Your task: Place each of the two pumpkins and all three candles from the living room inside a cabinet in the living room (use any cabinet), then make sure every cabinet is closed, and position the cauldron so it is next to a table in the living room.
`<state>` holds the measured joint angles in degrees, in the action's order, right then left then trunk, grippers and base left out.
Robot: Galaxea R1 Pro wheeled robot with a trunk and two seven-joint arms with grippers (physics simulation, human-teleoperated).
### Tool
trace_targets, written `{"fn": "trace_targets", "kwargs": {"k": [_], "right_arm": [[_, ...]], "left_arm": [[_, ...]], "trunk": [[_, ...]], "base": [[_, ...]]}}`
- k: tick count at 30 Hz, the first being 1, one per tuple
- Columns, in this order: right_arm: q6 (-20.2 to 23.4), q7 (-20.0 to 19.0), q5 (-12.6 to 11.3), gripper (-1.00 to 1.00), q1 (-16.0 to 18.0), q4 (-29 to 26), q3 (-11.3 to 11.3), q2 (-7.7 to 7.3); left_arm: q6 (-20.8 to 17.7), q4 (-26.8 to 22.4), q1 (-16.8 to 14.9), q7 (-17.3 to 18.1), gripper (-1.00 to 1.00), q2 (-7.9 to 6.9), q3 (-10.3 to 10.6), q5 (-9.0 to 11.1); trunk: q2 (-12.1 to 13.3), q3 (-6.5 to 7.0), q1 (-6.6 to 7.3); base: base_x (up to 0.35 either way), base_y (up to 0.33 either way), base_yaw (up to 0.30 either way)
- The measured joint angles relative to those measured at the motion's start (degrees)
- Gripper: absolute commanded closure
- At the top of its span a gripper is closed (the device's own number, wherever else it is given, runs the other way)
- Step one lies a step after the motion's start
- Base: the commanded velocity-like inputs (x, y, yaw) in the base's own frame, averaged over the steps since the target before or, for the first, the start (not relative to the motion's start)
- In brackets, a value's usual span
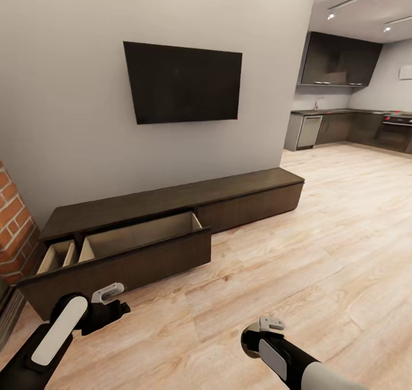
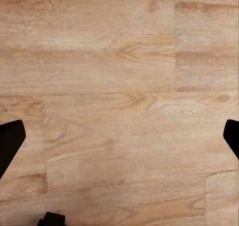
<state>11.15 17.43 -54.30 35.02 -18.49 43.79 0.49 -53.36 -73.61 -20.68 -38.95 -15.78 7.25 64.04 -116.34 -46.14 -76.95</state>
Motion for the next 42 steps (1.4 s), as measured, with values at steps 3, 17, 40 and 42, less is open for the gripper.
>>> {"fn": "trace_targets", "kwargs": {"k": [3, 17, 40, 42], "right_arm": [[0.0, 0.0, 0.07, 1.0, 0.0, 0.0, 0.0, 0.0], [0.0, 0.0, 0.18, 1.0, 0.0, -0.01, -0.01, 0.0], [0.0, 0.0, 0.25, 1.0, -0.01, -0.01, -0.01, -0.01], [-0.04, -0.01, 0.26, 1.0, -0.01, -0.03, -0.01, 0.0]], "left_arm": [[-0.01, 0.0, 0.0, 0.0, -1.0, 0.0, 0.0, 0.0], [0.0, 0.0, 0.0, 0.0, -1.0, 0.35, 0.03, -0.09], [0.0, -0.01, 0.0, 0.0, -1.0, 0.35, 0.05, -0.09], [0.0, -0.01, 0.0, 0.0, -1.0, 0.35, 0.06, -0.09]], "trunk": [[0.0, 0.0, 0.0], [0.0, 0.0, 0.0], [0.0, 0.0, -0.02], [0.0, 0.0, -0.01]], "base": [[0.173, -0.129, 0.276], [0.182, -0.1, 0.274], [0.066, -0.043, 0.269], [0.119, 0.0, 0.265]]}}
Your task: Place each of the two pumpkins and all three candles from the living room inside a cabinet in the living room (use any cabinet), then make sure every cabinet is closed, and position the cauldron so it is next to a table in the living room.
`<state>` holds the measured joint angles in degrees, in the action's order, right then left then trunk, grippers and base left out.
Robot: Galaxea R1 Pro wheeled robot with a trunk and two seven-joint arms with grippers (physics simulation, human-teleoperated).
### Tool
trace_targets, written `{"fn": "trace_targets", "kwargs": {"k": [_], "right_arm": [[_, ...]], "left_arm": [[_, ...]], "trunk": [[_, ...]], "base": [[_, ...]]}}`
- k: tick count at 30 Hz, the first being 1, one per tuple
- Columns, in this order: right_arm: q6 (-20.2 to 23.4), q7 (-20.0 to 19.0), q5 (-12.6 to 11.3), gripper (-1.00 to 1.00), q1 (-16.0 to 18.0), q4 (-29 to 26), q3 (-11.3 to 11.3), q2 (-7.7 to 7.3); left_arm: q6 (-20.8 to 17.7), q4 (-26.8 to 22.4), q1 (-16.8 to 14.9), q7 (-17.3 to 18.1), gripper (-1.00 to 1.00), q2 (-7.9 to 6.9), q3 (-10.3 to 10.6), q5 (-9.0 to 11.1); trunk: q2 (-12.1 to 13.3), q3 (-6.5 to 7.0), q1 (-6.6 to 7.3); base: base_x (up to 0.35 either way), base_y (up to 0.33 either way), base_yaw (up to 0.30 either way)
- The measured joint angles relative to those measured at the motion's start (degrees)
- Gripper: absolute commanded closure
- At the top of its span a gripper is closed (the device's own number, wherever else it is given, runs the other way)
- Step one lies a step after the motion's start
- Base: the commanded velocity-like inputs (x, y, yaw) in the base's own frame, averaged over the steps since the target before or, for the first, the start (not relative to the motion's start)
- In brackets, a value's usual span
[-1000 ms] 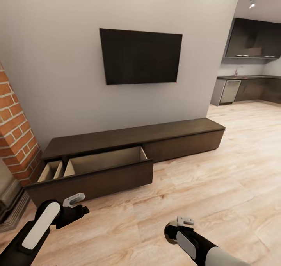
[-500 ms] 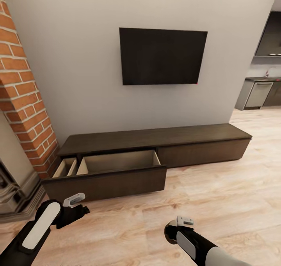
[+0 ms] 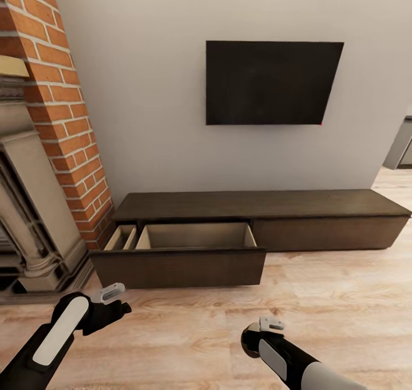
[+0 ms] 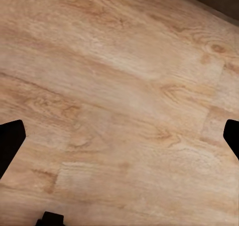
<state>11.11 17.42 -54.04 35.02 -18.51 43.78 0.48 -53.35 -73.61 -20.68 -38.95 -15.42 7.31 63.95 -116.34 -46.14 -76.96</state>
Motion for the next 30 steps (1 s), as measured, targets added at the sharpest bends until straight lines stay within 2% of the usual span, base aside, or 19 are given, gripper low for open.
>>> {"fn": "trace_targets", "kwargs": {"k": [8, 24, 30], "right_arm": [[-0.04, -0.01, -0.09, 1.0, -0.01, -0.08, 0.01, -0.07], [-0.04, 0.01, -0.1, 1.0, -0.01, -0.06, 0.01, -0.1], [-0.05, 0.01, -0.02, 1.0, 0.0, -0.09, 0.01, -0.01]], "left_arm": [[0.0, 0.01, -0.01, 0.0, -1.0, 0.0, 0.02, -0.01], [0.0, 0.01, -0.01, 0.0, -1.0, 0.01, 0.03, -0.01], [0.0, 0.01, -0.01, 0.0, -1.0, 0.01, 0.04, -0.01]], "trunk": [[0.0, 0.0, 0.01], [0.0, 0.0, 0.01], [0.0, 0.0, -0.01]], "base": [[0.22, 0.0, 0.117], [0.238, -0.064, -0.042], [0.09, -0.003, 0.0]]}}
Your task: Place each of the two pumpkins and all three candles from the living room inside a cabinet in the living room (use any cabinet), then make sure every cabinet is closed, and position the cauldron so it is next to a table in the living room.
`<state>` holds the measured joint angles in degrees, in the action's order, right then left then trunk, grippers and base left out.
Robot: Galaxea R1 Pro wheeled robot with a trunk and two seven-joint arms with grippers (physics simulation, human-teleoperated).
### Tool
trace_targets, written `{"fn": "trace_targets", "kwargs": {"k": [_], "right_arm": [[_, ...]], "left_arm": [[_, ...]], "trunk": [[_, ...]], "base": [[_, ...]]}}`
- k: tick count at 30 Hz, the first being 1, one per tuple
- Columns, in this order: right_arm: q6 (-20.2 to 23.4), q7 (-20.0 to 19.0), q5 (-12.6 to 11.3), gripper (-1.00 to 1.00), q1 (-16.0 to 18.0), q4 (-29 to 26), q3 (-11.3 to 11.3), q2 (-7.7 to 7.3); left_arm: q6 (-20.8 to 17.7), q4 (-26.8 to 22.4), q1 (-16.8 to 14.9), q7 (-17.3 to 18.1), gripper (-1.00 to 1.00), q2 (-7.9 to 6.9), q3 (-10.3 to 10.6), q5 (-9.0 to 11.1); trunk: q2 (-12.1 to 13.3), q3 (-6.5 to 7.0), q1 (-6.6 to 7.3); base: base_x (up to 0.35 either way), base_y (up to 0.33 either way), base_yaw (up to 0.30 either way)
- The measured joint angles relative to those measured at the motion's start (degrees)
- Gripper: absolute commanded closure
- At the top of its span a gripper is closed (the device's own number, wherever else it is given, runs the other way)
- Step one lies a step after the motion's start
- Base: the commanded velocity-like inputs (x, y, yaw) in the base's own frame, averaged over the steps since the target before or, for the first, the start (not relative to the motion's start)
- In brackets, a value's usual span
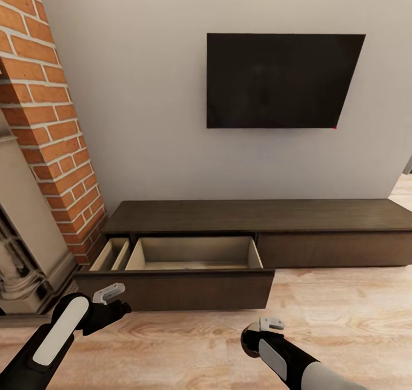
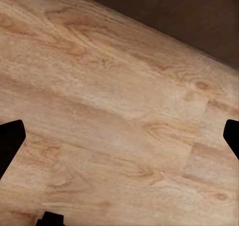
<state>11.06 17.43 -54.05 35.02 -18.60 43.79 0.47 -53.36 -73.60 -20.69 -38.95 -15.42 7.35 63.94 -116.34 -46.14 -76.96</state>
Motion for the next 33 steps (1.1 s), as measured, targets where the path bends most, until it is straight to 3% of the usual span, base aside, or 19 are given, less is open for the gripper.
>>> {"fn": "trace_targets", "kwargs": {"k": [13, 33], "right_arm": [[0.0, 0.0, 0.0, 1.0, 0.0, 0.0, 0.0, 0.01], [0.29, 0.22, 0.31, 1.0, 0.01, -0.23, 0.4, 0.05]], "left_arm": [[0.0, -0.03, -0.01, 0.0, -1.0, 0.0, -0.08, 0.0], [0.0, 0.0, -0.01, -0.04, -1.0, 0.0, -0.02, 0.0]], "trunk": [[0.0, 0.0, 0.0], [8.01, 3.59, 4.38]], "base": [[0.003, 0.0, 0.0], [0.0, 0.0, 0.0]]}}
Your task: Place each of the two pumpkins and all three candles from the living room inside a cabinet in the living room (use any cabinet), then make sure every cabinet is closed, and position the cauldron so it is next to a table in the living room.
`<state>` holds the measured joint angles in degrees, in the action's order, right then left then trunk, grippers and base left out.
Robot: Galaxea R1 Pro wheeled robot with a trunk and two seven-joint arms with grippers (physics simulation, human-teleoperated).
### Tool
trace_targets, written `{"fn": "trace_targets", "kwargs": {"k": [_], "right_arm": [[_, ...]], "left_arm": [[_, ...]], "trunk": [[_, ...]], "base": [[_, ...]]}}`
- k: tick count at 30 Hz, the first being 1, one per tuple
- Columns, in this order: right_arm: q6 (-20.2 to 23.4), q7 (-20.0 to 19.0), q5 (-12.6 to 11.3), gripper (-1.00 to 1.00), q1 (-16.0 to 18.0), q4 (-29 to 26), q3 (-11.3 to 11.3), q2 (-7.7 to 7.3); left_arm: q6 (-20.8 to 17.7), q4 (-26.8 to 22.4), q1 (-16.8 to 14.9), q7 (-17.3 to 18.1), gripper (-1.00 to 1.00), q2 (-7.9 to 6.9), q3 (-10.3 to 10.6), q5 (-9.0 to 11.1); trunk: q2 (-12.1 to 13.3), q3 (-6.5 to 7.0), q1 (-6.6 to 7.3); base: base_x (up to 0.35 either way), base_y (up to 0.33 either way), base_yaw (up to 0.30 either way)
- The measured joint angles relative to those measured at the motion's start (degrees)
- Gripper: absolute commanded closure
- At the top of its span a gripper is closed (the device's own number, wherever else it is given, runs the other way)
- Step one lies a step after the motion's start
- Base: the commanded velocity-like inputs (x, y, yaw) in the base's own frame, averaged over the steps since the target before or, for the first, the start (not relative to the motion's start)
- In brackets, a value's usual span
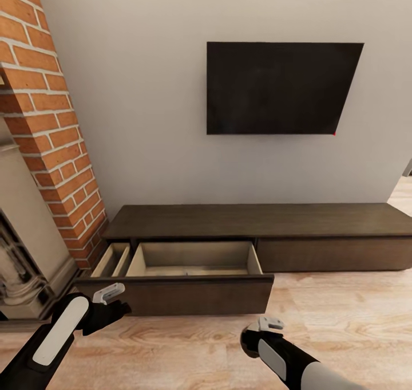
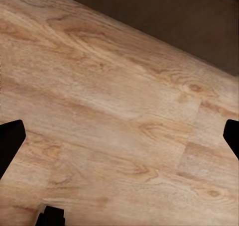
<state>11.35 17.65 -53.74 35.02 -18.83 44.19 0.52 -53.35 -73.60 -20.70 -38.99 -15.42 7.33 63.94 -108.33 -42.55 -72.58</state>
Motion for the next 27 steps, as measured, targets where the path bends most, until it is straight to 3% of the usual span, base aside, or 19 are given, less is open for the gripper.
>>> {"fn": "trace_targets", "kwargs": {"k": [24, 27], "right_arm": [[1.99, -0.17, 0.02, 1.0, 0.0, -2.22, -0.12, -0.23], [4.0, -0.13, -0.35, 1.0, -0.01, -3.71, -0.25, -0.28]], "left_arm": [[0.0, 0.0, 0.01, 0.04, -1.0, 0.0, 0.02, 0.0], [0.0, 0.0, 0.0, 0.03, -1.0, 0.0, 0.02, 0.0]], "trunk": [[9.63, 4.31, 5.27], [10.83, 4.85, 5.93]], "base": [[0.0, 0.0, 0.0], [0.0, 0.0, 0.0]]}}
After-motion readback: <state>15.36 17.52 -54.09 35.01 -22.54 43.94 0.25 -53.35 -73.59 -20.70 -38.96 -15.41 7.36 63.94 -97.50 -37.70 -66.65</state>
